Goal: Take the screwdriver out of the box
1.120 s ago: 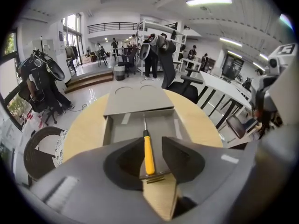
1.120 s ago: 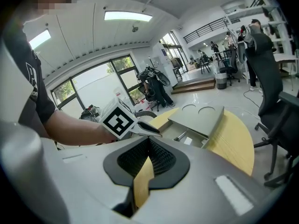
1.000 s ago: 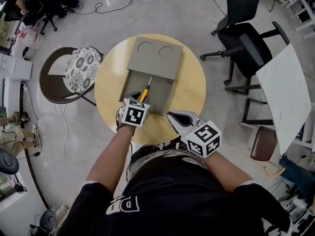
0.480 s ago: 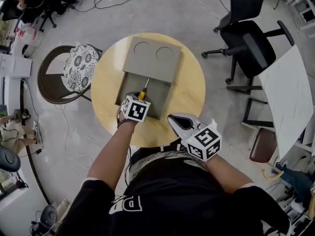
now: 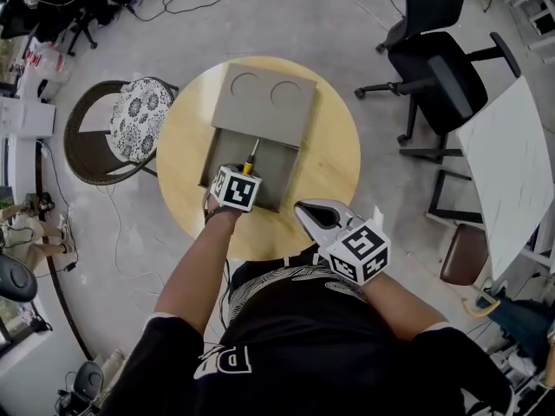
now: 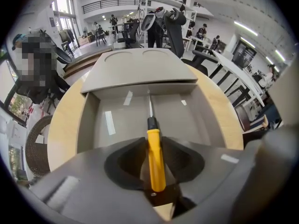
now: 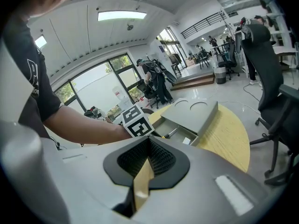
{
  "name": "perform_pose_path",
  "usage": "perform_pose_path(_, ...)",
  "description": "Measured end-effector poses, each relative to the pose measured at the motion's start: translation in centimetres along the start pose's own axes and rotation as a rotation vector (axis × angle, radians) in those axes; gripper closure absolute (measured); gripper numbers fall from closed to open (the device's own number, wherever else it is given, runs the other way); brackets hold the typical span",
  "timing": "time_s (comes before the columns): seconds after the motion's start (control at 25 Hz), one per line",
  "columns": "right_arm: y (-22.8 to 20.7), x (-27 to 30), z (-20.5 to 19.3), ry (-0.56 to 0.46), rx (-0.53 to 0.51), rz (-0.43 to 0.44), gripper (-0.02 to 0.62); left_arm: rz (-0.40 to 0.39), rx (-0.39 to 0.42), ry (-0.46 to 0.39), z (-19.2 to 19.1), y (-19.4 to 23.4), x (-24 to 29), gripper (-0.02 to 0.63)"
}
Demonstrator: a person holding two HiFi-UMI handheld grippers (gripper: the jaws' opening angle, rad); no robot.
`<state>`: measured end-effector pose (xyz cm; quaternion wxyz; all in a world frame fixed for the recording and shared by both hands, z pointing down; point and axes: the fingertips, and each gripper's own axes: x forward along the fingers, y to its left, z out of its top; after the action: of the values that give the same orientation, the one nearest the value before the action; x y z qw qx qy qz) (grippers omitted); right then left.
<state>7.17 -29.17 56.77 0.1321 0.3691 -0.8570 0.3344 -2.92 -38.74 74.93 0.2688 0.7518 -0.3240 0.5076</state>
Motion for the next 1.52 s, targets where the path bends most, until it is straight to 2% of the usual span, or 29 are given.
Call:
perform_pose_path(0.12, -0.1, -0.2, 0.2, -0.002, -0.001, -0.009, 0.595, 0.002, -0.017, -0.001, 0.2, 0.5, -0.1, 0.466)
perform_pose_path(0.32, -0.2, -0.4, 0.4, -0.003, 0.000, -0.023, 0.595, 0.020, -0.020, -0.014, 0.7, 1.7, -0.3, 0.468)
perform_pose_path(0.44, -0.1, -0.6, 0.4, -0.008, -0.001, -0.033, 0.594, 0.025, -0.029, 0.012, 0.3, 2.3, -0.5, 0.468)
perform_pose_path(0.92, 1.5, -1.8, 0.0, -0.036, -0.014, -0.060, 0.594, -0.026, -0.003, 0.024, 0.1, 1.1, -3.0, 0.469)
perform_pose_path(1.08, 2.4, -2.0, 0.1, -0.049, -0.030, -0.064, 0.594, -0.014, 0.031, -0.029, 0.8, 0.9, -4.9, 0.469)
perform_pose_path(1.28, 3.6, -2.2, 0.5, -0.061, -0.034, -0.079, 0.594, -0.046, -0.005, -0.039, -1.1, 0.9, -7.4, 0.469)
perform_pose_path(1.52, 5.5, -2.1, 0.9, -0.095, -0.044, -0.079, 0.594, -0.059, -0.055, -0.144, -2.7, 0.8, -11.7, 0.469)
